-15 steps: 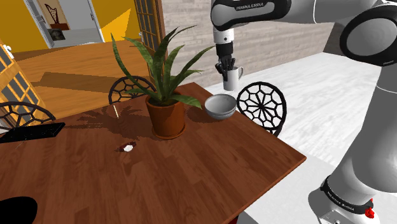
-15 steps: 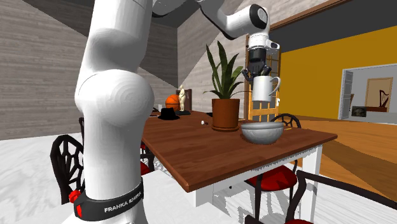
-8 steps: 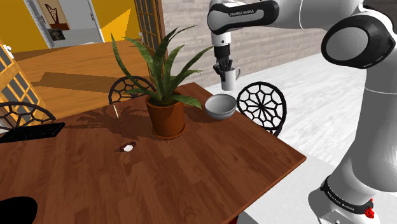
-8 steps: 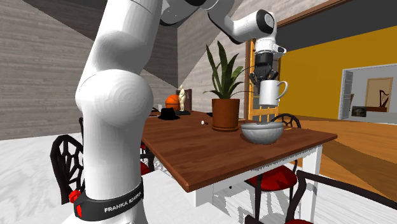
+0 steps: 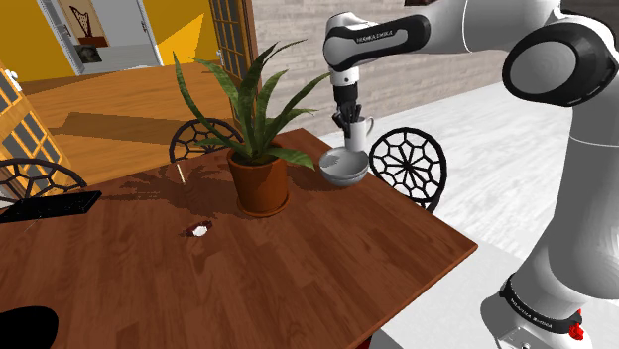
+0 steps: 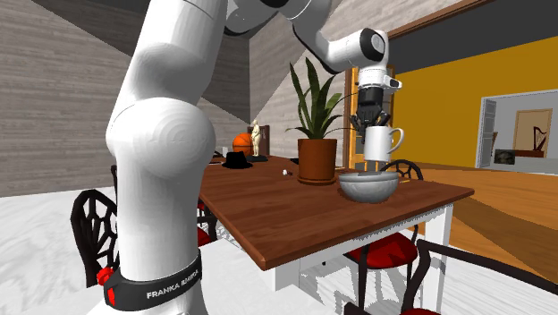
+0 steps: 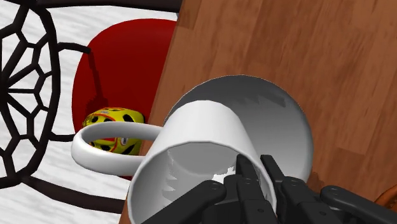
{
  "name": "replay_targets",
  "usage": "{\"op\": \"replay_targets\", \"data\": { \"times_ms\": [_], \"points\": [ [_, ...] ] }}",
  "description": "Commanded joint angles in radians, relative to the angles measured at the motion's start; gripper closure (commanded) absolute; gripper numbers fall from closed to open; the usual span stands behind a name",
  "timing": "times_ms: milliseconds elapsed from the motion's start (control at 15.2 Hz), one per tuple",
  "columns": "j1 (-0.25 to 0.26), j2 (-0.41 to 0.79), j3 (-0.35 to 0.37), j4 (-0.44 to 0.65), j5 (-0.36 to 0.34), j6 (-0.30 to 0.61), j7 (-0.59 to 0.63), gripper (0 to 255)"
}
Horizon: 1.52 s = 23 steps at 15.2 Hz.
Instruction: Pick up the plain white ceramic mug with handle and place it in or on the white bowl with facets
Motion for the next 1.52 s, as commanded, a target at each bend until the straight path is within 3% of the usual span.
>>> {"op": "replay_targets", "data": {
  "times_ms": [0,198,726,792,1122,1452],
  "points": [
    [0.0,0.002,0.0,-0.028,0.0,0.031,0.002,255],
    [0.001,0.008,0.001,-0.072,0.0,0.08,0.003,255],
    [0.001,0.008,0.001,-0.072,0.0,0.08,0.003,255],
    [0.001,0.008,0.001,-0.072,0.0,0.08,0.003,0],
    [0.001,0.008,0.001,-0.072,0.0,0.08,0.003,0],
    [0.001,0.031,0.001,0.087,0.002,-0.056,0.001,0]
  ]
}}
